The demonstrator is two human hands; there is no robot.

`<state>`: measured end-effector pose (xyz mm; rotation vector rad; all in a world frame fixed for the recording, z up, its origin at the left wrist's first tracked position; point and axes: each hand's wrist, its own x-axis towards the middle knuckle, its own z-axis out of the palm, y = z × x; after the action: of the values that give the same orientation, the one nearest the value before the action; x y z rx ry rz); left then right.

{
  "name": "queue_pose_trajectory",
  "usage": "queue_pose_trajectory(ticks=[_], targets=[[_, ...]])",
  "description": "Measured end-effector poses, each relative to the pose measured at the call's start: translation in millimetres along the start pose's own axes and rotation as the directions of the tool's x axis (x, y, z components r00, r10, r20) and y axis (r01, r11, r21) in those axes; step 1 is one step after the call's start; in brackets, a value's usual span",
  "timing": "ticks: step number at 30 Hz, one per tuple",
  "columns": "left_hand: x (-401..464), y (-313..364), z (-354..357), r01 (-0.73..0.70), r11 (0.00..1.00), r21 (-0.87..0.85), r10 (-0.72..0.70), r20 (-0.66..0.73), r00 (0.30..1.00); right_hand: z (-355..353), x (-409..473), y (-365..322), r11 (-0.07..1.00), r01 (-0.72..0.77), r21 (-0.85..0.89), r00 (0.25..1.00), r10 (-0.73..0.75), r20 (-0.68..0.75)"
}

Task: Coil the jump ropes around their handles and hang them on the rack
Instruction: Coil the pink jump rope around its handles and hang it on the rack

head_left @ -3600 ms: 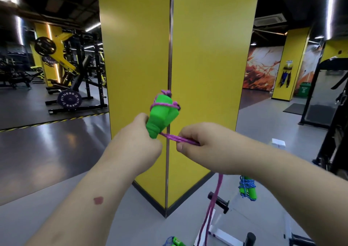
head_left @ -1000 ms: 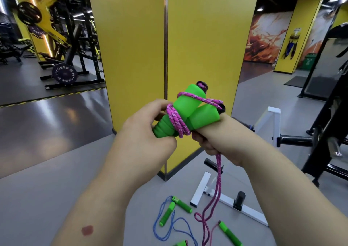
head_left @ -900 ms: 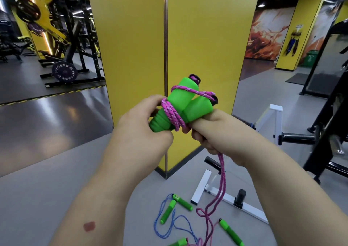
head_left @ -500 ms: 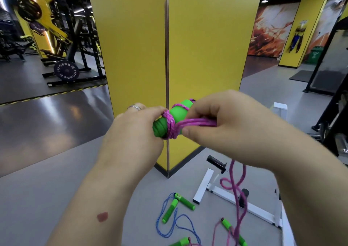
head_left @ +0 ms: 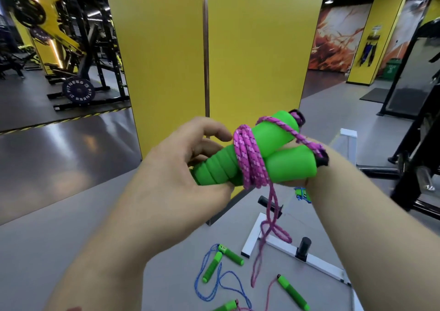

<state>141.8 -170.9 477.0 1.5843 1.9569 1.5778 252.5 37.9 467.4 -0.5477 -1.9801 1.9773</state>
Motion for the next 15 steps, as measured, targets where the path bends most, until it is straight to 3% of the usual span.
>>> queue_pose_trajectory(ticks=[2,4,9,11,12,13,15], targets=[[3,-5,-1,0.008,0.999,0.047,-0.005,-0.054,0.999,10,-1,7,1.0,0.02,0.016,0.998,-0.021,0.058],[4,-7,-3,0.017,0.999,0.04,-0.012,-0.1,0.995,22,-1,8,1.0,0.008,-0.022,1.0,-0.008,0.006],[9,-10,1,0.023,0.997,0.07,-0.003,-0.27,0.963,45,-17,-1,0.919,0.026,-0.394,0.998,-0.048,-0.046],[17,-17,0,0.051,0.986,0.16,0.006,-0.337,0.942,52,-22,-7,0.752,0.051,-0.657,0.996,-0.088,-0.024],[20,-21,0,0.068,0.975,0.211,0.01,-0.346,0.938,55,-26,-12,0.592,0.077,-0.802,0.991,-0.133,-0.003],[22,-23,0,0.08,0.963,0.256,0.012,-0.339,0.941,56,-28,-17,0.434,0.113,-0.894,0.979,-0.204,0.025],[24,-24,0,0.092,0.938,0.333,0.01,-0.293,0.956,59,-35,-28,0.227,0.148,-0.963,0.954,-0.29,0.078]])
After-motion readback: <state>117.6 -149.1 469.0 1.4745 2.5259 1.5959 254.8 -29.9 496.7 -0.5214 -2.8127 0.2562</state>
